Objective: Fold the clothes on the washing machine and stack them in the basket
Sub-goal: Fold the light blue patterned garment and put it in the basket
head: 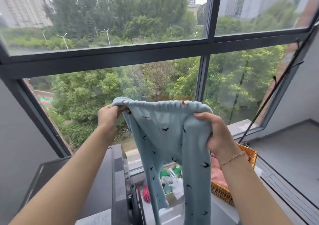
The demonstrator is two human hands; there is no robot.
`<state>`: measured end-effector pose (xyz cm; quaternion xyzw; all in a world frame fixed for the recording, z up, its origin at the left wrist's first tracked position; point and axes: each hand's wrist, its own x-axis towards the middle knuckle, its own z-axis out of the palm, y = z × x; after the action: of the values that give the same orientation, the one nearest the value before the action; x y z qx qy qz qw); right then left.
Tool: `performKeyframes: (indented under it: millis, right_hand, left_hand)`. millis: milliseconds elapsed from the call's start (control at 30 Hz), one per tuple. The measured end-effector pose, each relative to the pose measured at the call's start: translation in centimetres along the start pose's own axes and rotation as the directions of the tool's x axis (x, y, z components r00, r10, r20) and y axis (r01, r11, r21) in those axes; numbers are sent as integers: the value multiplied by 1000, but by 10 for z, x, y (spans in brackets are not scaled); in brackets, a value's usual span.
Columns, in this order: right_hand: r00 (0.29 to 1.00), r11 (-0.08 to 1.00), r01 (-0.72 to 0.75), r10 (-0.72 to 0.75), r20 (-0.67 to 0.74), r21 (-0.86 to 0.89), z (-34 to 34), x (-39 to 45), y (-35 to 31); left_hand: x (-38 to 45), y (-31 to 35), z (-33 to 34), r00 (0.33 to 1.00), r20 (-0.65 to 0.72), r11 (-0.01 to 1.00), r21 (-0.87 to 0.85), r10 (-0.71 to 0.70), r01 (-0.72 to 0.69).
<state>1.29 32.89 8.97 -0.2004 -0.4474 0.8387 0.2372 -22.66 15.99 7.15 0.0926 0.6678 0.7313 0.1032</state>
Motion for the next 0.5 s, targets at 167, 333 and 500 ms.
performKeyframes:
  millis: [167,333,500]
  right_hand:
    - [951,992,-122,116,285,3,85,-55,17]
    - [803,942,-334,303,513,-34,179,-93,99]
    - [692,900,-315,434,576,-300,250,-123,229]
  left_hand:
    - [-17,39,-94,991,-94,977,-184,93,-109]
    - [-46,42,-245,965,-233,985,-94,122,-147]
    - [-82,-11,-372,960,-251,959,-278,-125,52]
